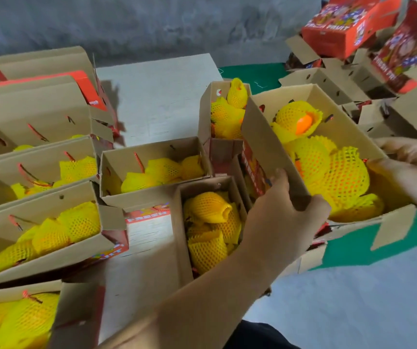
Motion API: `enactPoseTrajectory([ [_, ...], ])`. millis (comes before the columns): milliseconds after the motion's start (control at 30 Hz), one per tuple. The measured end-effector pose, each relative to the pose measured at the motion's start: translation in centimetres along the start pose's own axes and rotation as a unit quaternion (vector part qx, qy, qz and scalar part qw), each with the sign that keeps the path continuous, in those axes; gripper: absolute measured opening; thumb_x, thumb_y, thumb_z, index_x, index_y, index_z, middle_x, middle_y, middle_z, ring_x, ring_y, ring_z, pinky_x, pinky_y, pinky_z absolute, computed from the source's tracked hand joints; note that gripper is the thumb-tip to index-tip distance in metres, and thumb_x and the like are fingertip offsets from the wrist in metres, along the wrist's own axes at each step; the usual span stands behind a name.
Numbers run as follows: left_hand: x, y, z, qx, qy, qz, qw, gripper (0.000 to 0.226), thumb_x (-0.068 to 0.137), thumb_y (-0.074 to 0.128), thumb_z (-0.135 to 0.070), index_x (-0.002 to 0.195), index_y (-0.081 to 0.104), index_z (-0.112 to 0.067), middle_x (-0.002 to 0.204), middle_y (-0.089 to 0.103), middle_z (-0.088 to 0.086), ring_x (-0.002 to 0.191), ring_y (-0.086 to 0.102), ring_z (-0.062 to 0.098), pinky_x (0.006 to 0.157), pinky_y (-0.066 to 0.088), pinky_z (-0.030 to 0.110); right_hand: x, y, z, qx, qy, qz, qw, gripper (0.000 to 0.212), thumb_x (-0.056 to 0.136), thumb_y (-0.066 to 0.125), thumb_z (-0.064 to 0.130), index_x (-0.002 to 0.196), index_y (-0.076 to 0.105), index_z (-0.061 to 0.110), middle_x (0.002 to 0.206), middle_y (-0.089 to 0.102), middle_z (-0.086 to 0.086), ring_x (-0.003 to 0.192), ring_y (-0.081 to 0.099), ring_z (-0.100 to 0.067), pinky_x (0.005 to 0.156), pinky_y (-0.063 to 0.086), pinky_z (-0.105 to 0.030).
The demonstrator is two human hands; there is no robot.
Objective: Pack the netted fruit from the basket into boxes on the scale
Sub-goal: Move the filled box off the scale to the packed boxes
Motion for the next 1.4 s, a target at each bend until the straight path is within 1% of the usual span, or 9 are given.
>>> enactPoseTrajectory([
  [133, -0.2, 0.6, 1.4, -0.016, -0.005, 0.029, 0.999, 0.083, 0.094, 0.055, -0.066, 0.161, 0.019, -0.033, 0.125, 0.061, -0.017, 0.107, 0.063, -0.001, 0.078, 0.056, 0.012, -2.2, 1.7, 6.4, 0.003, 0.036, -0.024, 0.999, 0.046, 0.076, 0.067, 0.061, 0.120, 0.070, 0.049, 0.099, 0.079, 0.016, 0.078, 0.078, -0.011, 0.060, 0.060, -0.030],
  [233, -0.4, -0.2, 2.1, 0.038, 0.009, 0.005, 0.999, 0.098, 0.086, 0.047, -0.082, 0.164, 0.005, -0.041, 0.162, 0.029, -0.019, 0.144, 0.041, 0.009, 0.116, 0.044, 0.044, -3.0, 3.6, 9.6, 0.011, 0.057, -0.015, 0.998, 0.039, 0.074, 0.062, 0.066, 0.110, 0.071, 0.053, 0.091, 0.078, 0.018, 0.074, 0.076, -0.007, 0.066, 0.056, -0.034],
  [567, -0.3, -3.9, 5.3, -0.071, -0.029, -0.063, 0.995, 0.110, 0.062, 0.046, -0.105, 0.155, 0.015, -0.055, 0.137, 0.021, -0.036, 0.138, 0.035, 0.009, 0.111, 0.047, 0.030, -6.4, 5.9, 17.3, -0.151, -0.077, -0.210, 0.963, 0.050, 0.096, 0.056, 0.045, 0.144, 0.049, 0.032, 0.133, 0.065, -0.002, 0.107, 0.063, -0.032, 0.093, 0.049, -0.049],
  [633, -0.5, -5.7, 5.9, -0.084, -0.018, -0.111, 0.990, 0.103, 0.068, 0.052, -0.098, 0.154, 0.028, -0.047, 0.147, 0.029, -0.025, 0.136, 0.041, 0.005, 0.103, 0.048, 0.018, -8.8, 8.6, 21.6, -0.088, -0.174, -0.232, 0.953, 0.042, 0.095, 0.053, 0.038, 0.136, 0.056, 0.031, 0.129, 0.062, 0.007, 0.111, 0.060, -0.023, 0.092, 0.049, -0.039],
  [767, -0.1, -12.5, 9.1, -0.090, -0.017, -0.222, 0.971, 0.056, 0.087, 0.064, -0.042, 0.138, 0.060, -0.021, 0.137, 0.063, 0.006, 0.127, 0.062, 0.025, 0.107, 0.052, 0.053, -10.8, 19.5, 26.6, 0.031, -0.296, -0.047, 0.954, 0.030, 0.097, 0.058, 0.025, 0.126, 0.063, 0.027, 0.125, 0.063, 0.013, 0.117, 0.059, -0.011, 0.093, 0.050, -0.025],
  [900, -0.3, -20.6, 13.7, -0.059, -0.111, -0.351, 0.928, 0.027, 0.096, 0.064, -0.022, 0.120, 0.063, -0.034, 0.134, 0.065, 0.007, 0.120, 0.064, 0.027, 0.108, 0.052, 0.051, -5.7, 29.1, 25.7, -0.001, -0.133, 0.146, 0.980, 0.042, 0.101, 0.061, 0.027, 0.142, 0.054, 0.026, 0.143, 0.055, 0.008, 0.129, 0.053, -0.012, 0.109, 0.048, -0.035],
  [1133, 2.9, -28.6, 18.5, 0.141, -0.257, -0.350, 0.890, 0.064, 0.095, 0.063, -0.028, 0.155, 0.042, -0.028, 0.159, 0.028, 0.014, 0.145, 0.028, 0.037, 0.124, 0.025, 0.041, 5.0, 34.9, 21.8, -0.071, 0.084, 0.088, 0.990, 0.082, 0.095, 0.059, 0.031, 0.163, 0.015, 0.016, 0.161, 0.038, -0.013, 0.143, 0.042, -0.039, 0.117, 0.036, -0.053],
  [1233, 3.5, -31.0, 19.4, 0.142, -0.290, -0.364, 0.873, 0.076, 0.094, 0.065, -0.025, 0.160, 0.027, -0.022, 0.154, 0.022, 0.015, 0.140, 0.037, 0.039, 0.116, 0.035, 0.038, 7.0, 35.7, 20.2, -0.115, 0.133, 0.100, 0.979, 0.063, 0.100, 0.053, 0.029, 0.157, 0.026, 0.020, 0.158, 0.043, -0.011, 0.136, 0.048, -0.042, 0.108, 0.038, -0.051],
  [1400, 2.9, -32.1, 21.1, 0.280, -0.286, -0.340, 0.851, 0.042, 0.093, 0.064, -0.020, 0.134, 0.055, -0.017, 0.139, 0.031, 0.016, 0.129, 0.041, 0.038, 0.111, 0.037, 0.039, 8.4, 35.8, 19.5, -0.180, 0.123, 0.101, 0.971, 0.054, 0.102, 0.043, 0.018, 0.154, 0.029, 0.024, 0.137, 0.060, -0.017, 0.123, 0.057, -0.044, 0.092, 0.047, -0.049],
])
Point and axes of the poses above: each hand's wrist, its own x-axis towards the middle knuckle, its own y-axis out of the palm, z = x × y, the point moved 4 cm from there along x, towards the middle knuckle
